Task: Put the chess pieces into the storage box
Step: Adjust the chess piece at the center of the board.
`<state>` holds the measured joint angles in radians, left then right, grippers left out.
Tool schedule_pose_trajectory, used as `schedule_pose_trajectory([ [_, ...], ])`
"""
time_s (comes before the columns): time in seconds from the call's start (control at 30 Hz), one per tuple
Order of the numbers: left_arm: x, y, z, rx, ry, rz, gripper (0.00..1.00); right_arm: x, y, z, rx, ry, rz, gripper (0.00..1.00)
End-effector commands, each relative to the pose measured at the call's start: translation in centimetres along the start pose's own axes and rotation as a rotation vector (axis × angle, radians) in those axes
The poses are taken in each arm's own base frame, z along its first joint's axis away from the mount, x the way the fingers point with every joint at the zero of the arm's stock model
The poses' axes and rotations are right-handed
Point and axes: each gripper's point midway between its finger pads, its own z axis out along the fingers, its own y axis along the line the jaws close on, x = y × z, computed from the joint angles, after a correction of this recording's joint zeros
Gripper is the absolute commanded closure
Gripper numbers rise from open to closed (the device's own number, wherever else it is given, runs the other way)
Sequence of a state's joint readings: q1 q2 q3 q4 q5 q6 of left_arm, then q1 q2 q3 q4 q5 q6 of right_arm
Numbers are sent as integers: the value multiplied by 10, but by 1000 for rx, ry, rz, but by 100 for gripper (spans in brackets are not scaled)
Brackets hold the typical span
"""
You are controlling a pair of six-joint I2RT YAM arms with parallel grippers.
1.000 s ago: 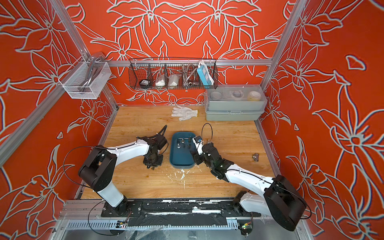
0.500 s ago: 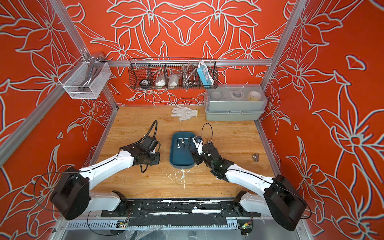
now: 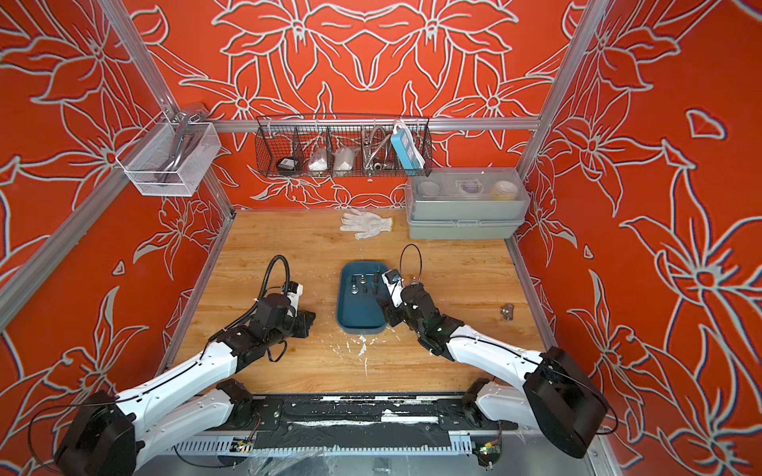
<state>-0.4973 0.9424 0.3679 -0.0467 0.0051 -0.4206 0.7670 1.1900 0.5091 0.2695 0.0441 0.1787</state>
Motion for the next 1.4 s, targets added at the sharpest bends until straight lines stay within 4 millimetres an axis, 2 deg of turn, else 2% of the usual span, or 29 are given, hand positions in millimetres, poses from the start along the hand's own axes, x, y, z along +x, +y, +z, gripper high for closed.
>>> schedule_pose_trajectory([
  [0.0,-11,-10,0,84,-109,-9,87,-14,4,-1,-8,-32,8,39],
  [0.3,5,2,6,104,-176,-40,87,-13,5,0,-16,-32,6,39],
  [0.5,7,5,5,111,-221,-24,87,-13,6,1,-19,-32,5,39],
  [0.93,16,12,12,87,-205,-27,87,-11,7,3,-29,-28,5,39],
  [1.2,28,15,28,68,-148,-26,88,-11,7,3,-27,-26,3,39],
  [1.37,27,14,30,70,-152,-17,89,-11,7,3,-28,-28,2,39],
])
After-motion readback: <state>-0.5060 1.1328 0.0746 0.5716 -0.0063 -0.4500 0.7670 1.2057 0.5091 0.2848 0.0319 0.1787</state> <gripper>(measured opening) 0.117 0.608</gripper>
